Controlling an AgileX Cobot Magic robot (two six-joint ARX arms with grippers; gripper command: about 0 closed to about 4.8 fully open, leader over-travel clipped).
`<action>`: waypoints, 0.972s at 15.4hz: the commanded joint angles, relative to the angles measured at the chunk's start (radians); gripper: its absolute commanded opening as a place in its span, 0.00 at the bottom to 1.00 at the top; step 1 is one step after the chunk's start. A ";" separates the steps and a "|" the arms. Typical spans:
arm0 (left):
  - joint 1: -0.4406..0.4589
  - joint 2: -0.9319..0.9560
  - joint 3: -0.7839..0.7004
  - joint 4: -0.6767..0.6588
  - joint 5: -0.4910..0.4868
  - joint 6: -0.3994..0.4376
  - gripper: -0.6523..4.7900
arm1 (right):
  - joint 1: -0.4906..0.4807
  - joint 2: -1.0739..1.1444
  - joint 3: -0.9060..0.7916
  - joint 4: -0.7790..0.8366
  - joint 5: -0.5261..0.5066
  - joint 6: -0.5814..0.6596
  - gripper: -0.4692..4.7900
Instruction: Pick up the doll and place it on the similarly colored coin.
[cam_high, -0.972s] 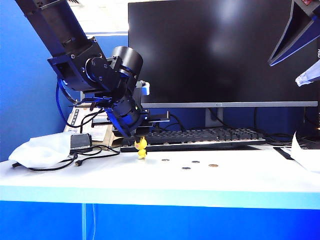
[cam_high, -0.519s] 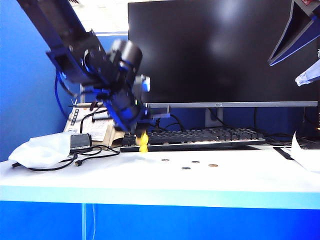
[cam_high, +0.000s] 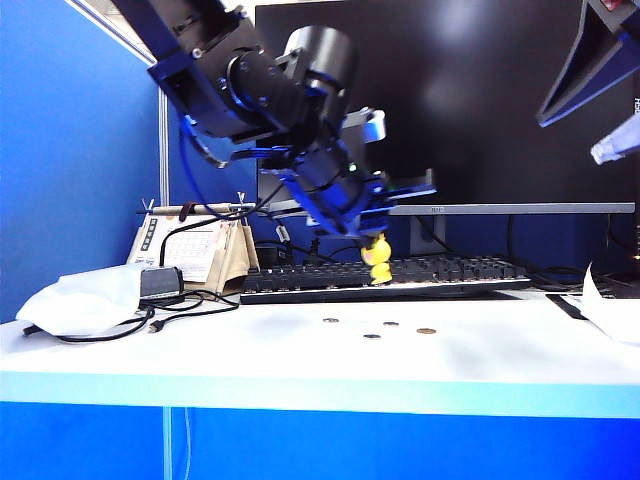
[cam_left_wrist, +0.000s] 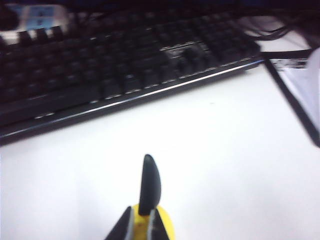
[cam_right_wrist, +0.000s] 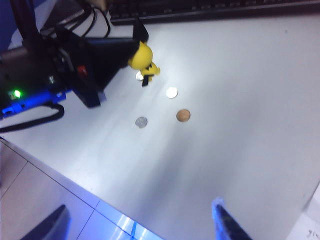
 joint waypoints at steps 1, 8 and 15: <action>-0.038 -0.005 0.005 0.026 0.025 -0.003 0.11 | 0.001 -0.003 0.002 0.029 0.000 0.000 0.79; -0.101 0.060 0.040 0.010 0.049 -0.022 0.11 | 0.001 -0.003 0.002 0.035 0.000 0.000 0.79; -0.068 0.068 0.042 -0.012 0.056 -0.023 0.11 | -0.027 -0.022 0.002 -0.003 -0.001 0.005 0.79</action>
